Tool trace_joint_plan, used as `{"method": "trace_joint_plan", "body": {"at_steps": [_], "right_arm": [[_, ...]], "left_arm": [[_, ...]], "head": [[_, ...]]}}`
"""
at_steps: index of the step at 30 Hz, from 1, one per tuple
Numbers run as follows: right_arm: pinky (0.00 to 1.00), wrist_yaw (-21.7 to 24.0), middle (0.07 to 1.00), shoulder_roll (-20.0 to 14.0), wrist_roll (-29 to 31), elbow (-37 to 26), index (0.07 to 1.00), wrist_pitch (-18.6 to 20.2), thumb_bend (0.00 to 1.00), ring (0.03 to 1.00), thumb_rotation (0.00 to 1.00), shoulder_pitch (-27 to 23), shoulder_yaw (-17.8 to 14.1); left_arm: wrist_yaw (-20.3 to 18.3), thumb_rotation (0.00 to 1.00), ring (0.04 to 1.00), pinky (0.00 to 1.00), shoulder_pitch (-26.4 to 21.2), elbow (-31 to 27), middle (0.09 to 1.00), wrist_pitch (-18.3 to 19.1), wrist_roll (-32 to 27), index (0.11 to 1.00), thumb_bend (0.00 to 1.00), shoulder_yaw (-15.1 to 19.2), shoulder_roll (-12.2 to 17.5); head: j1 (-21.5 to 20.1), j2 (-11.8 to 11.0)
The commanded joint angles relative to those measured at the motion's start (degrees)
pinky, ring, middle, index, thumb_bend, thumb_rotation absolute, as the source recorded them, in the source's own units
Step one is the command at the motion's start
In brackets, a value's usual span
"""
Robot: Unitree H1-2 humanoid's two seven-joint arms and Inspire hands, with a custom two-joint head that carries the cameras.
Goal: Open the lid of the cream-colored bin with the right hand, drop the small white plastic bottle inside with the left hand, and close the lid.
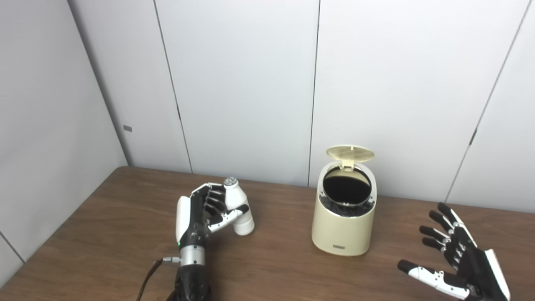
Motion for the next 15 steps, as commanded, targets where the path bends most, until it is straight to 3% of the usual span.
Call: {"method": "trace_joint_plan", "body": {"at_steps": [1,9,15], "right_arm": [[0.75,-0.61,0.889,0.28,-0.08,-0.3,0.919,-3.51,0.76,0.781,0.02,-2.11,0.05],[0.71,-1.17,0.875,0.54,-0.35,4.85,0.915,-8.5,0.79,0.768,0.08,-2.9,0.17],[0.71,-2.06,0.872,1.17,-0.41,7.17,0.903,-10.45,0.8,0.767,0.08,-3.26,0.21]], "left_arm": [[-0.54,0.0,0.402,0.29,-0.06,-2.71,0.475,-1.53,0.43,0.531,0.5,-0.61,-0.19],[-4.43,0.0,0.411,0.31,-2.91,-13.09,0.47,1.55,-0.69,0.525,0.5,-0.89,-1.86],[-5.04,0.0,0.41,0.3,-5.38,-14.52,0.472,2.6,-0.14,0.525,0.5,-1.04,-2.57]], "head": [[0.07,0.08],[-2.22,-1.3],[-3.31,-2.05]]}}
